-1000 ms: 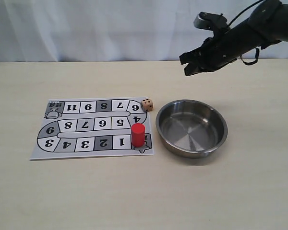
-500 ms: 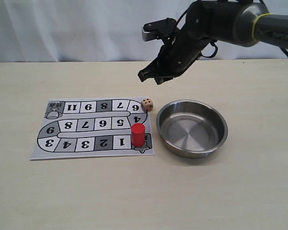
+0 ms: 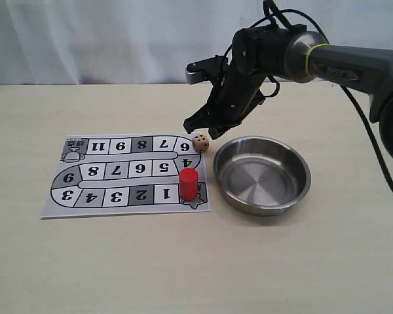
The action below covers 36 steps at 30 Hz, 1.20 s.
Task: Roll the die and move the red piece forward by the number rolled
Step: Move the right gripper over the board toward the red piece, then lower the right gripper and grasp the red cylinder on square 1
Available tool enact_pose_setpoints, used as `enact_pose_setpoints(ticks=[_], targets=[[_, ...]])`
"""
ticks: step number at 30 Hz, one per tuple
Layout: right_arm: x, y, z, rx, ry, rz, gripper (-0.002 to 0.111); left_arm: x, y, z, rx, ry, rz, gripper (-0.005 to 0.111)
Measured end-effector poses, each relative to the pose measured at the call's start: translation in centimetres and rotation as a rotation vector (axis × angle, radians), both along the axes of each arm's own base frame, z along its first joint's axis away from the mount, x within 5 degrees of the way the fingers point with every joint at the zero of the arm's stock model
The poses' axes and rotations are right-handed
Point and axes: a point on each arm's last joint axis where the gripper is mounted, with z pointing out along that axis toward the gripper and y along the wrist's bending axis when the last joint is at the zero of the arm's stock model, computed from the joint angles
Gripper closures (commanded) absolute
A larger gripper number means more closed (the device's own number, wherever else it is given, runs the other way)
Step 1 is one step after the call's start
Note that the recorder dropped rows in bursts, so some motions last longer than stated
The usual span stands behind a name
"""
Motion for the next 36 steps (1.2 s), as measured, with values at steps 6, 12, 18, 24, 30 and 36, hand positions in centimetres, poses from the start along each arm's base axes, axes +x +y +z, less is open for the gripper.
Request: enact_pose_setpoints(ticks=[6, 12, 18, 24, 30, 36], targets=[[0.0, 0.3, -1.0, 0.024, 0.025, -0.011, 0.104, 0.0, 0.0, 0.0, 0.000, 0.000, 0.000, 0.107], [0.1, 0.3, -1.7, 0.018, 0.039, -0.011, 0.104, 0.0, 0.0, 0.0, 0.000, 0.000, 0.000, 0.107], [0.2, 0.3, -2.5, 0.013, 0.050, -0.012, 0.104, 0.0, 0.0, 0.0, 0.000, 0.000, 0.000, 0.107], [0.2, 0.3, -2.6, 0.013, 0.051, -0.012, 0.104, 0.0, 0.0, 0.0, 0.000, 0.000, 0.000, 0.107], [0.1, 0.3, -1.5, 0.016, 0.033, 0.002, 0.104, 0.0, 0.0, 0.0, 0.000, 0.000, 0.000, 0.107], [-1.6, 0.7, 2.7, 0.007, 0.029, 0.106, 0.104, 0.0, 0.0, 0.0, 0.000, 0.000, 0.000, 0.107]])
